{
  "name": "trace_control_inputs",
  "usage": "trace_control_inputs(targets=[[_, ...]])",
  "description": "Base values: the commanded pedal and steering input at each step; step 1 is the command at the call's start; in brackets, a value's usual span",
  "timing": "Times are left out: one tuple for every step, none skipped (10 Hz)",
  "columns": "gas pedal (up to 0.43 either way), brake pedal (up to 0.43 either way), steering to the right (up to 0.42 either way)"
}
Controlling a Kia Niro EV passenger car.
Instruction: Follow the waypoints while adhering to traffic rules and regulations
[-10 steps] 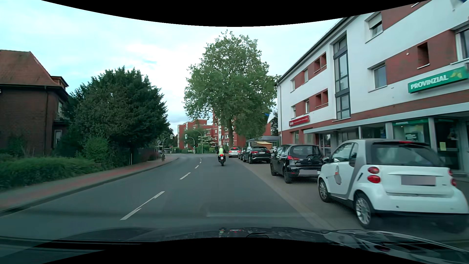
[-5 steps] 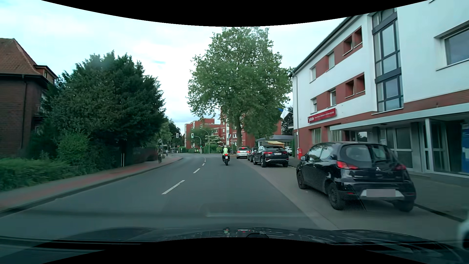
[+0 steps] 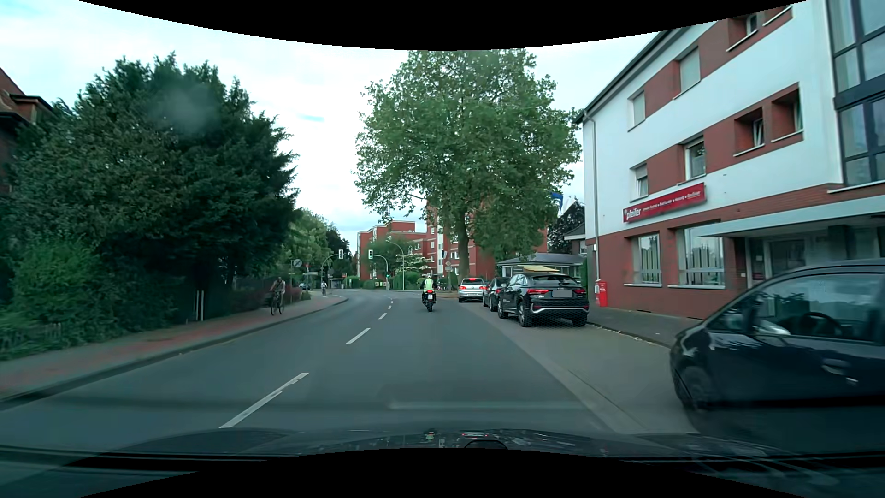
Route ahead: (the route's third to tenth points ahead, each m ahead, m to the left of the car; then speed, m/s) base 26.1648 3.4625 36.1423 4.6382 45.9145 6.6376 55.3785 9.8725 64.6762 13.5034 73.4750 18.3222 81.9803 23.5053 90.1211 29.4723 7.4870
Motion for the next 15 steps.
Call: trace_control_inputs(targets=[[0.157, 0.0, -0.026], [0.157, 0.0, -0.025], [0.157, 0.0, -0.024], [0.157, 0.0, -0.024], [0.157, 0.0, -0.023], [0.157, 0.0, -0.023], [0.157, 0.0, -0.023], [0.157, 0.0, -0.023], [0.157, 0.0, -0.023], [0.157, 0.0, -0.023], [0.157, 0.0, -0.023], [0.157, 0.0, -0.023], [0.157, 0.0, -0.023], [0.157, 0.0, -0.023], [0.157, 0.0, -0.023]])
